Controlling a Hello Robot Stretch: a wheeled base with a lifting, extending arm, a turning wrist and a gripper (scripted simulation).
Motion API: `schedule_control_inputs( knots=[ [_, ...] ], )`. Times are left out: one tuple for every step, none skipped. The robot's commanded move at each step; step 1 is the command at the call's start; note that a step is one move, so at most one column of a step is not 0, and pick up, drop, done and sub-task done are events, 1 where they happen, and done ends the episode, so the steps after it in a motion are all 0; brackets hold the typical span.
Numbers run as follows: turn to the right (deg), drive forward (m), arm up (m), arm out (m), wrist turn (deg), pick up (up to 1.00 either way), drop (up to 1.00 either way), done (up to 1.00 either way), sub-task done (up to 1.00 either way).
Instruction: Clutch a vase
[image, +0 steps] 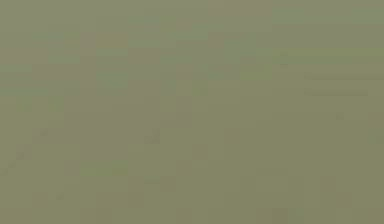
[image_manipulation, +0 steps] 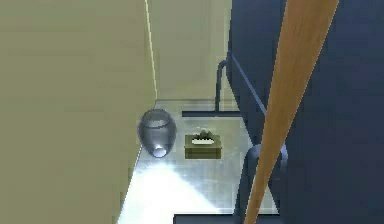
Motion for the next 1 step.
schedule_control_inputs(
  knots=[
    [0.0, 0.0, 0.5, 0.0, 0.0, 0.0, 0.0, 0.0, 0.0]
  ],
)
